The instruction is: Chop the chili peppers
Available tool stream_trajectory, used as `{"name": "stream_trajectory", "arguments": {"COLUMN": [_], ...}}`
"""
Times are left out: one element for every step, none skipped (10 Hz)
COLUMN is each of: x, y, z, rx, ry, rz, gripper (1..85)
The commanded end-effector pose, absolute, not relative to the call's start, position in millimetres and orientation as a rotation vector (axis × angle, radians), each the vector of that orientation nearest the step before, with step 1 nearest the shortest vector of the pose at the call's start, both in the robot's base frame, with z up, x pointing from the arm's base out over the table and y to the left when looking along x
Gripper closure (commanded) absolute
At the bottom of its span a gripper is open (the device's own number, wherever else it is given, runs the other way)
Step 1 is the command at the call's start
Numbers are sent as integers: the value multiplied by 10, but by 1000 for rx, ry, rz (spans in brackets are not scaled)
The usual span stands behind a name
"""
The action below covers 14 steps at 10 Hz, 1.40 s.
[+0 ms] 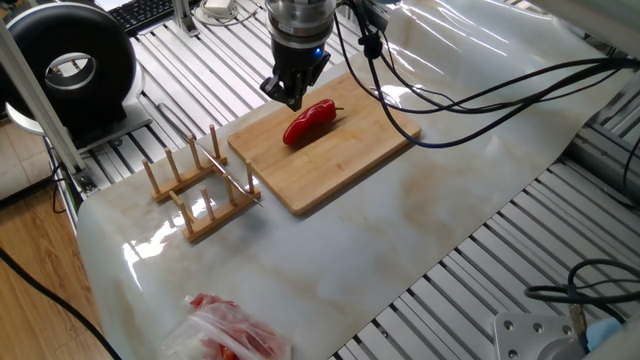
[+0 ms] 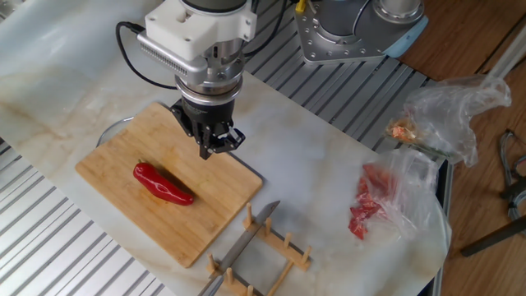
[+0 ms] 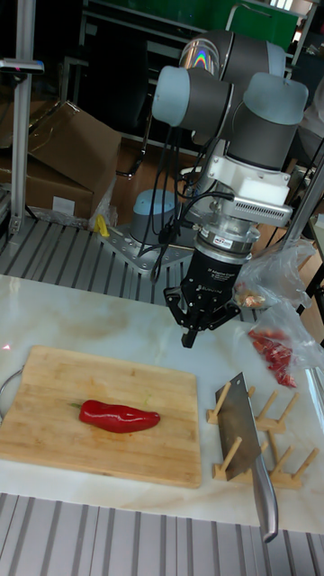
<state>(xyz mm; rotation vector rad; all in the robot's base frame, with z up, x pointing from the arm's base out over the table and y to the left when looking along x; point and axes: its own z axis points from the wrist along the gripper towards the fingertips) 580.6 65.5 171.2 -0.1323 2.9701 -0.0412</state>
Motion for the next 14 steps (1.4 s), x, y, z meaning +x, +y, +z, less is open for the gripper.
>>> {"name": "stream_trajectory", "arguments": {"x": [5847,5850,5833,5819,5819,5819,5814,5815,5817,5820,5810,5789,5779,5777], "y": [741,755,726,699,711,715,715,718,708,695,694,708,724,725], "z": [1723,1718,1715,1717,1718,1717,1717,1718,1717,1718,1720,1723,1725,1726], "rx": [-113,-112,-126,-134,-143,-147,-150,-152,-145,-146,-153,-164,-166,-163], "ry": [2953,2951,2958,2961,2960,2960,2962,2961,2962,2962,2965,2970,2971,2972], "rz": [7,11,-8,-29,-23,-21,-21,-19,-23,-27,-28,-21,-17,-17], "gripper": [843,843,843,843,843,843,843,843,843,843,843,843,843,843]}}
